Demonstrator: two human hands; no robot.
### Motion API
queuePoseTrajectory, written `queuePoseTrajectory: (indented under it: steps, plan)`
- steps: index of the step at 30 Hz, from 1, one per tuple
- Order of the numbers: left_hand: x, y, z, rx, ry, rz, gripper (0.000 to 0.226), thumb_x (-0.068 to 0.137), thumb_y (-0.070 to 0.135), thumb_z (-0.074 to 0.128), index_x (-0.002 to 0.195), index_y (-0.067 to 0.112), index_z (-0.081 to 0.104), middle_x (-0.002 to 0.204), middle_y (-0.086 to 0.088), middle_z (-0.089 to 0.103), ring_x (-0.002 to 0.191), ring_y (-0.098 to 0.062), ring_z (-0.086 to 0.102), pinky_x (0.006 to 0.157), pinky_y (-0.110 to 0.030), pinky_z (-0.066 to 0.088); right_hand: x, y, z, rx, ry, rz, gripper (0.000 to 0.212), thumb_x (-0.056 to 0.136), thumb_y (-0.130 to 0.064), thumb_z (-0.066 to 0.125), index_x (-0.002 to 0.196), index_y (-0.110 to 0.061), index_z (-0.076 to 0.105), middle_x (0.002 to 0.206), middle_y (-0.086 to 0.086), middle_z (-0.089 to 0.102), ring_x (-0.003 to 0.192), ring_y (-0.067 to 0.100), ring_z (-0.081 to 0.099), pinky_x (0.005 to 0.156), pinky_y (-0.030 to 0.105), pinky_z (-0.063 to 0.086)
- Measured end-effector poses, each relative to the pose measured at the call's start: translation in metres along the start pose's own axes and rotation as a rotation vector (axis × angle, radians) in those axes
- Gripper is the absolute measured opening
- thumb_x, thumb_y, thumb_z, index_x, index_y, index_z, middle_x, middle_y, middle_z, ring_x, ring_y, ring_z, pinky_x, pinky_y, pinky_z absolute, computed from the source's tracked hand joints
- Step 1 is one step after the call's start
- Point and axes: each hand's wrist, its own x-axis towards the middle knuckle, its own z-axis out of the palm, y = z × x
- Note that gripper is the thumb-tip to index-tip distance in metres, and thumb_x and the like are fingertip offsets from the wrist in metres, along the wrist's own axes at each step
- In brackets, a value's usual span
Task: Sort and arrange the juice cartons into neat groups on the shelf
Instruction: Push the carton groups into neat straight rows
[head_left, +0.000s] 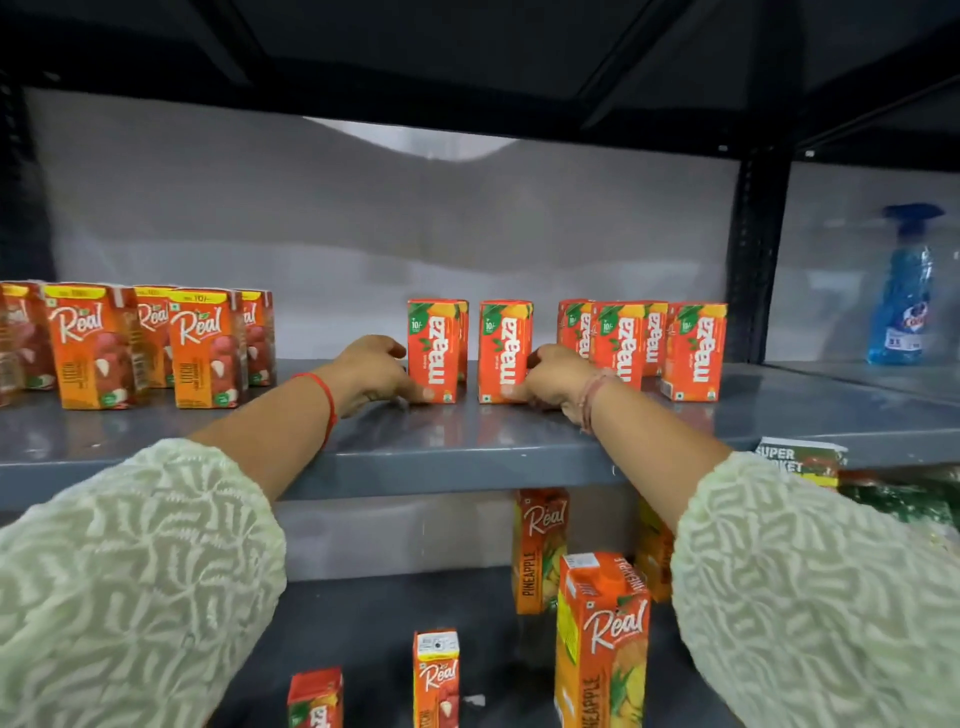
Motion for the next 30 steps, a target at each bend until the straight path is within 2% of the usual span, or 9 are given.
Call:
queuePoseTrajectory:
  steps: [3, 6, 11, 17, 30]
  plan:
    - [0.003, 0.003, 0.004, 0.032, 0.009, 0.024, 0.058, 0.073, -0.005, 0.073, 0.126, -0.001, 0.051, 0.121, -0.015, 0.06, 0.11, -0.028, 0.057, 0.099, -0.039, 0.044, 0.005, 0.0, 0.001, -0.026, 0.003, 0.007, 0.044, 0.08, -0.01, 0.069, 0.12, -0.001, 0.054, 0.124, 0.016, 0.061, 0.114, 0.032, 0.058, 0.101, 0.041, 0.047]
    - [0.006, 0.001, 0.008, 0.054, 0.048, 0.034, 0.054, 0.074, -0.003, 0.072, 0.125, -0.002, 0.052, 0.122, -0.017, 0.06, 0.113, -0.029, 0.056, 0.101, -0.039, 0.043, 0.008, 0.001, -0.001, -0.04, 0.011, 0.024, 0.042, 0.081, -0.008, 0.067, 0.12, -0.001, 0.053, 0.125, 0.016, 0.06, 0.114, 0.03, 0.058, 0.101, 0.04, 0.048]
    - [0.007, 0.002, 0.01, 0.065, 0.043, 0.043, 0.055, 0.073, 0.002, 0.075, 0.125, -0.001, 0.054, 0.123, -0.016, 0.06, 0.114, -0.031, 0.056, 0.103, -0.043, 0.041, 0.008, 0.007, -0.006, -0.126, 0.071, 0.054, 0.04, 0.085, -0.017, 0.063, 0.12, -0.001, 0.052, 0.125, 0.014, 0.061, 0.115, 0.028, 0.059, 0.1, 0.033, 0.047]
    - [0.006, 0.01, 0.019, 0.091, 0.046, 0.051, 0.057, 0.075, 0.005, 0.074, 0.127, 0.0, 0.052, 0.127, -0.016, 0.058, 0.117, -0.03, 0.053, 0.103, -0.04, 0.041, 0.001, 0.009, -0.011, -0.237, 0.17, 0.039, 0.033, 0.093, -0.013, 0.051, 0.123, 0.0, 0.05, 0.13, 0.014, 0.056, 0.12, 0.027, 0.053, 0.097, 0.029, 0.044]
    - [0.007, 0.006, 0.02, 0.08, 0.052, 0.067, 0.062, 0.075, 0.007, 0.075, 0.131, 0.003, 0.05, 0.13, -0.015, 0.056, 0.118, -0.03, 0.053, 0.104, -0.041, 0.04, 0.003, 0.013, -0.009, -0.187, 0.234, 0.038, 0.033, 0.094, -0.017, 0.051, 0.123, -0.002, 0.05, 0.128, 0.013, 0.058, 0.117, 0.026, 0.056, 0.093, 0.028, 0.046]
